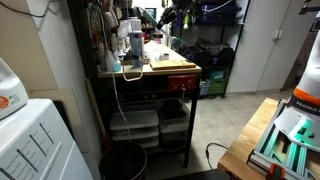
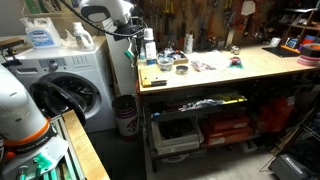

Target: Pick up the white and green brush from the table and hang it on the wall

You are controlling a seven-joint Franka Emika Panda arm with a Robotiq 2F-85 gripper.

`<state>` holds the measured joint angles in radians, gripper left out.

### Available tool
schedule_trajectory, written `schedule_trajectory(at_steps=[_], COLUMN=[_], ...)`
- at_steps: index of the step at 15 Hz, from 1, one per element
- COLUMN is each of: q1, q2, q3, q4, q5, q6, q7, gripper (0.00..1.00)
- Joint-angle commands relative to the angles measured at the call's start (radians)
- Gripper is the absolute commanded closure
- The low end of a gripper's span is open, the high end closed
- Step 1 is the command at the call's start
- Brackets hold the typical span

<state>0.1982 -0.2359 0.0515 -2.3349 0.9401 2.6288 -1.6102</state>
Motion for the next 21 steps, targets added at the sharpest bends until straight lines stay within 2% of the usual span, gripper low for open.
schedule_trajectory(at_steps=[1,5,10,21], q1=[0.033,0.052,0.085,0.085], q2=[-0.075,-0.134,-0.183,-0.224], q3=[-0.013,-0.027,-0.051,-0.062], q4=[-0.004,-0.018,-0.022,-0.048], q5=[0.133,0.258,0.520,0.872], q6=[-0.017,-0.006,-0.020,-0.036], q7=[-0.090,-0.152,-0.339,-0.591], gripper=[0.95,0.95,0.95,0.95])
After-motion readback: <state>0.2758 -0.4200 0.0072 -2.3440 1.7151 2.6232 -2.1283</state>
